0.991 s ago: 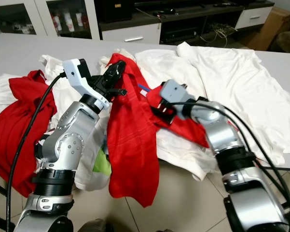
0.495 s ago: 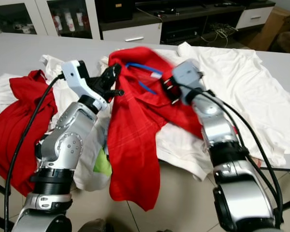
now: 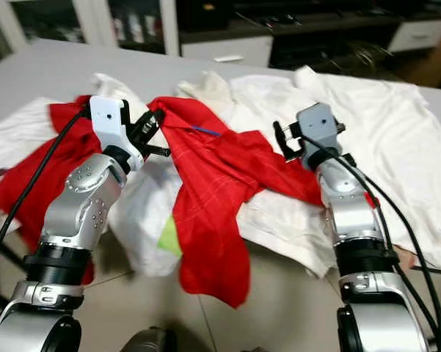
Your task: Hang hanger
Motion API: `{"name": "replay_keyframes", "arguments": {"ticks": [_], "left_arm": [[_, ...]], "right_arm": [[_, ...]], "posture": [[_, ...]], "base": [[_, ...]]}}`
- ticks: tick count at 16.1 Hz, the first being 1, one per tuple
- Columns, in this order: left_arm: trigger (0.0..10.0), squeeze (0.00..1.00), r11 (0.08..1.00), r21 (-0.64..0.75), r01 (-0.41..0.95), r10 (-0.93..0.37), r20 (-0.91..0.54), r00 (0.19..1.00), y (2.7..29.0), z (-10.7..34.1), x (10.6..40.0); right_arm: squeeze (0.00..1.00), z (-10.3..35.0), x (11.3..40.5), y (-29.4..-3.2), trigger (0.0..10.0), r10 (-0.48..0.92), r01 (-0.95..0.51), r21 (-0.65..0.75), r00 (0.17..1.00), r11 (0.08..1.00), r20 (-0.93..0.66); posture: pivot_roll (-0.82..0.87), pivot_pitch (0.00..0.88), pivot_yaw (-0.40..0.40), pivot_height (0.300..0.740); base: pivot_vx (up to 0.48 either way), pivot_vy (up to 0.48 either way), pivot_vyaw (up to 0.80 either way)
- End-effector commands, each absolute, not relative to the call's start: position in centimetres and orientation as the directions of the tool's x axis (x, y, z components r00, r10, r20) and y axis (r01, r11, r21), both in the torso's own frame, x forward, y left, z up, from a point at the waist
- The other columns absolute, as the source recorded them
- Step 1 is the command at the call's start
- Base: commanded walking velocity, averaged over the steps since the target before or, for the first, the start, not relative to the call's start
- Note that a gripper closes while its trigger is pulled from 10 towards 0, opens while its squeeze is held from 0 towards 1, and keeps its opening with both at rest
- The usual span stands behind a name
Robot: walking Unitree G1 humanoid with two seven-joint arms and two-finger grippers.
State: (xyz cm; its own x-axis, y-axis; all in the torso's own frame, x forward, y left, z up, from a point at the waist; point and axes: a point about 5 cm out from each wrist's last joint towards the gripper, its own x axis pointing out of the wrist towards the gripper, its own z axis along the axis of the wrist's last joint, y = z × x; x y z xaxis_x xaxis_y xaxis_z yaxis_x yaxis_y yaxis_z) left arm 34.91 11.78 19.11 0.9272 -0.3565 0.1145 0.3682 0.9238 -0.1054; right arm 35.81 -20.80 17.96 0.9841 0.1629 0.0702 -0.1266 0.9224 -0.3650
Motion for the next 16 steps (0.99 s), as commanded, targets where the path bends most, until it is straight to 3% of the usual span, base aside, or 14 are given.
{"name": "replay_keyframes", "arguments": {"ticks": [1,6,10,16], "left_arm": [[10.0,0.0,0.926,-0.087,0.368,-0.354,0.142,0.924,11.6,19.9,35.2],[10.0,0.0,0.919,-0.088,0.384,-0.368,0.153,0.917,10.7,19.8,35.3],[10.0,0.0,0.916,-0.094,0.389,-0.372,0.154,0.915,10.5,19.7,35.2],[10.0,0.0,0.921,-0.094,0.378,-0.361,0.16,0.919,10.6,19.6,35.3]], "right_arm": [[0.0,18.1,35.6,-21.1,10.0,0.152,-0.115,-0.358,0.985,0.927,0.077],[0.0,18.7,35.8,-18.6,10.0,0.274,-0.22,-0.405,0.958,0.888,0.081],[0.0,19.0,36.0,-18.3,10.0,0.274,-0.218,-0.4,0.958,0.89,0.089],[0.0,18.7,36.2,-18.4,10.0,0.272,-0.223,-0.397,0.96,0.89,0.071]], "posture": [[0.06,0.0,0.008,0.74],[0.06,0.0,0.004,0.74],[0.07,0.0,0.003,0.74],[0.07,0.0,-0.004,0.74]], "base": [[0.0,0.0,0.8],[0.0,0.0,0.0],[0.0,0.0,0.0],[0.0,0.0,0.74]]}}
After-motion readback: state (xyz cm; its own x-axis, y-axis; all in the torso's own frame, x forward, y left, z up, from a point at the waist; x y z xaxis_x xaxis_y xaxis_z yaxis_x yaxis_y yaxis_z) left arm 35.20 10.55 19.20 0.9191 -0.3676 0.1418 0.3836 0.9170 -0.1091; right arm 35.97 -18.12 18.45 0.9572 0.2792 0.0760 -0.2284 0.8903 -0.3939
